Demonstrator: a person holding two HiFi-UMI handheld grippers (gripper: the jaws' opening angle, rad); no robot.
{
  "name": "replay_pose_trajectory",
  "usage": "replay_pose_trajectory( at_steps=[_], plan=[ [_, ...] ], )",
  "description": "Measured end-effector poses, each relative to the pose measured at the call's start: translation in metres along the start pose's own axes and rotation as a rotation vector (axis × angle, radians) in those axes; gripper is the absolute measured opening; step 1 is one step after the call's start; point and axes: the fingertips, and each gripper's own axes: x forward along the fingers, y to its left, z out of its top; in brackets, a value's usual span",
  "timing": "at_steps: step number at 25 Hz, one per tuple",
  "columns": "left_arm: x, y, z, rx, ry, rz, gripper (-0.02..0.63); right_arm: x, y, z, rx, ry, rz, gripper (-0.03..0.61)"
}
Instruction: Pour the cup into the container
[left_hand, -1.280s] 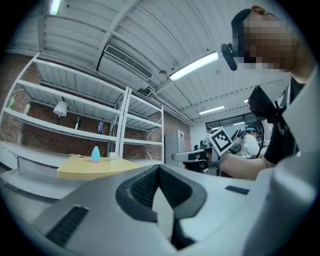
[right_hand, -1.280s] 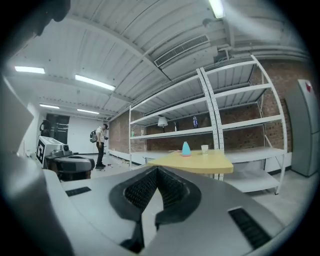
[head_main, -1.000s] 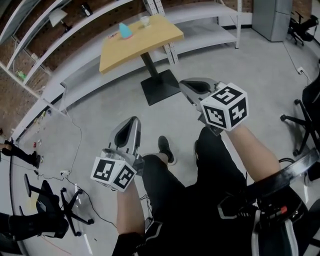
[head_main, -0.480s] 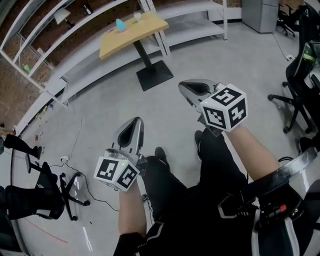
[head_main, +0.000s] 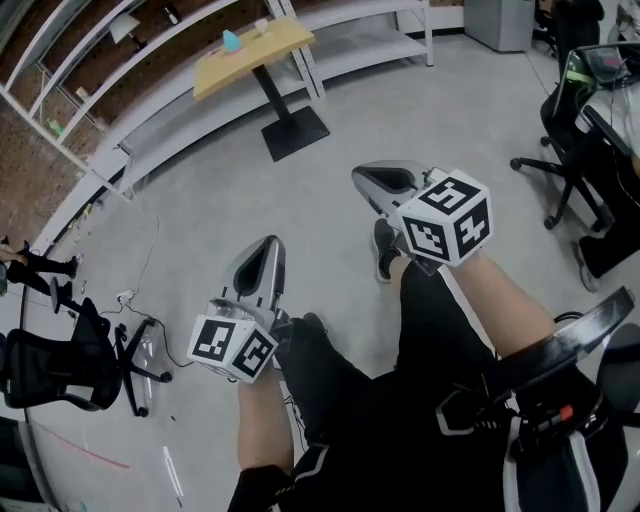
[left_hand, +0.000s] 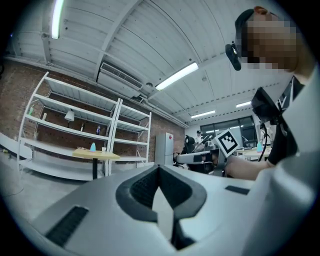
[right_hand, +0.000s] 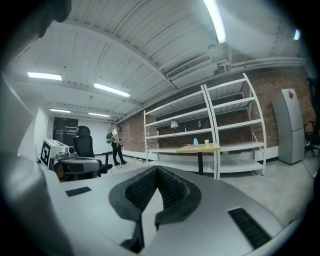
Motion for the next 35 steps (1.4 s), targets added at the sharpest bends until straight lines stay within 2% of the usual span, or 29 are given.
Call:
replay_pose_trajectory(
  at_steps=[7,13,35],
  plan=[
    [-0.051,-0.049,-0.003,-0.003,0.005,0.011,0.002,-0.056,0.051,-0.011,0.000,0.004,0.018,0.002],
    [-0.069,-0.072,-0.006,-0.006,0.009,0.005,0.002,-0.079,0.067,-0.015,-0.014,0.008,0.014,0.002],
    [-0.068,-0.075,0.005,-0.004,-0.015,0.021,0.002,-0.090,0.066,-0.004,-0.021,-0.020,0.019,0.002]
  ],
)
